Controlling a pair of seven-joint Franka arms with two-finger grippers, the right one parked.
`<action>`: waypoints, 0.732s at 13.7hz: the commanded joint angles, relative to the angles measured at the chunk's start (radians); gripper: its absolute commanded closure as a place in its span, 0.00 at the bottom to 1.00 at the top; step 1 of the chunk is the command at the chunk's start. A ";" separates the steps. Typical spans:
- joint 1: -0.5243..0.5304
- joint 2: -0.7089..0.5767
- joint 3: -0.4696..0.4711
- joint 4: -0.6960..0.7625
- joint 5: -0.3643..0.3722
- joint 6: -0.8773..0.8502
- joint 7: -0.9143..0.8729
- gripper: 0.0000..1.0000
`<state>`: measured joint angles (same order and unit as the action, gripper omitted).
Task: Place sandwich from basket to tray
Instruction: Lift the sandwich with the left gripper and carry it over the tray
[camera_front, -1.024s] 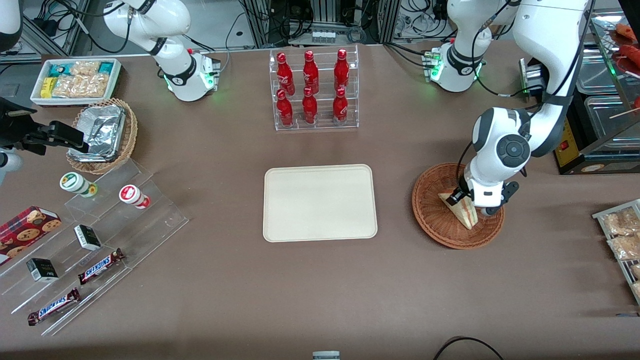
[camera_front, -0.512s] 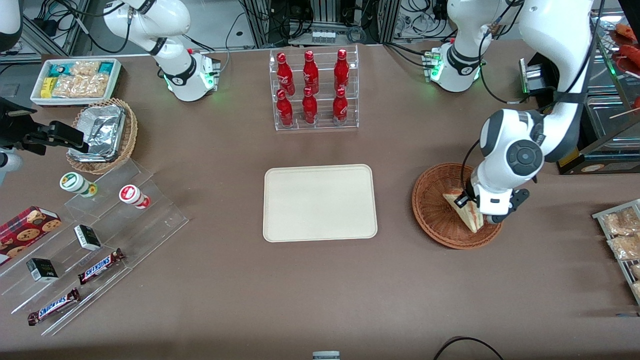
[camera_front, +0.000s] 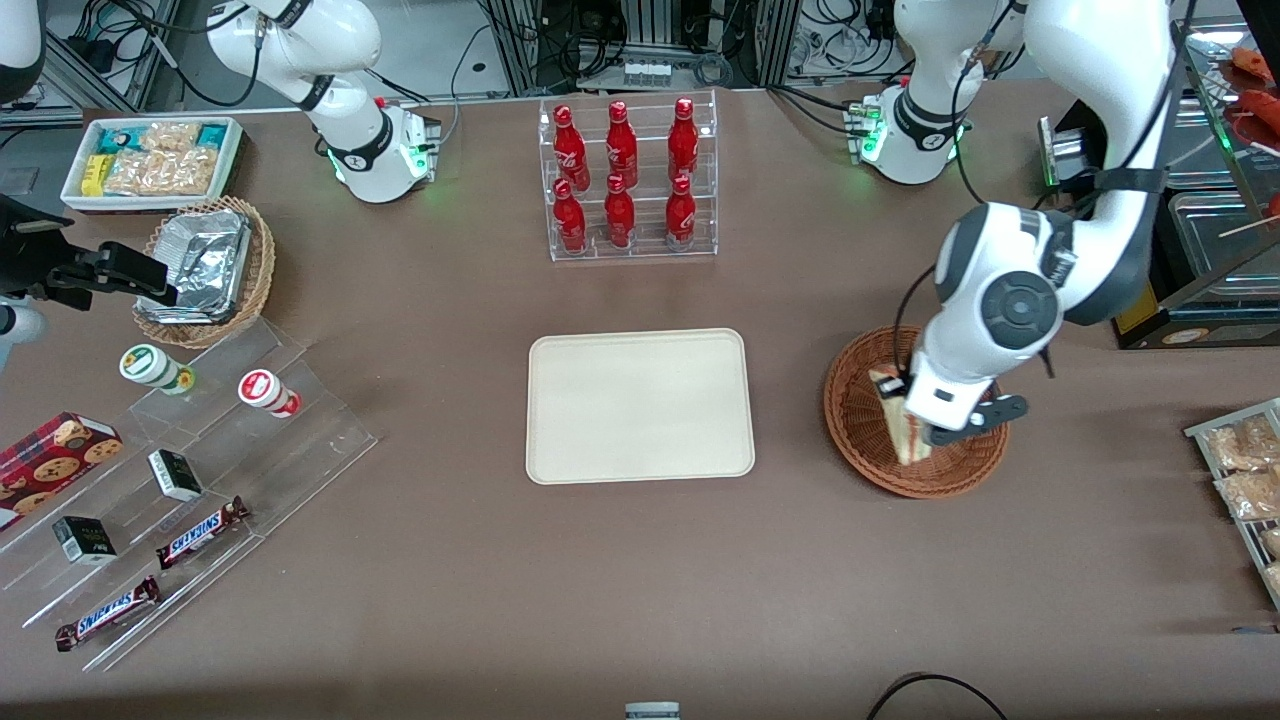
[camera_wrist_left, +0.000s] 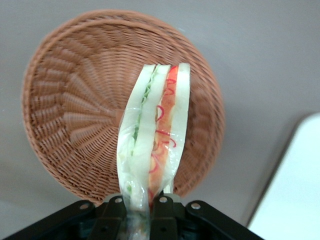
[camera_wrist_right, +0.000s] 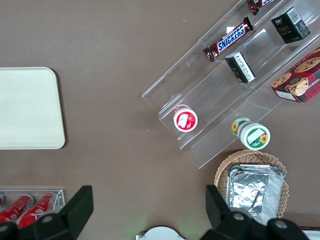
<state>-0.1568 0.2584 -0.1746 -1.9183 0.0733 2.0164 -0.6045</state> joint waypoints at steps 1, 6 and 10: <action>-0.062 0.062 -0.014 0.108 0.007 -0.051 0.051 1.00; -0.212 0.212 -0.016 0.272 -0.052 -0.047 0.008 1.00; -0.357 0.369 -0.014 0.453 -0.050 -0.044 -0.144 1.00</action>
<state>-0.4420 0.5300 -0.2023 -1.6080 0.0306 1.9971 -0.6859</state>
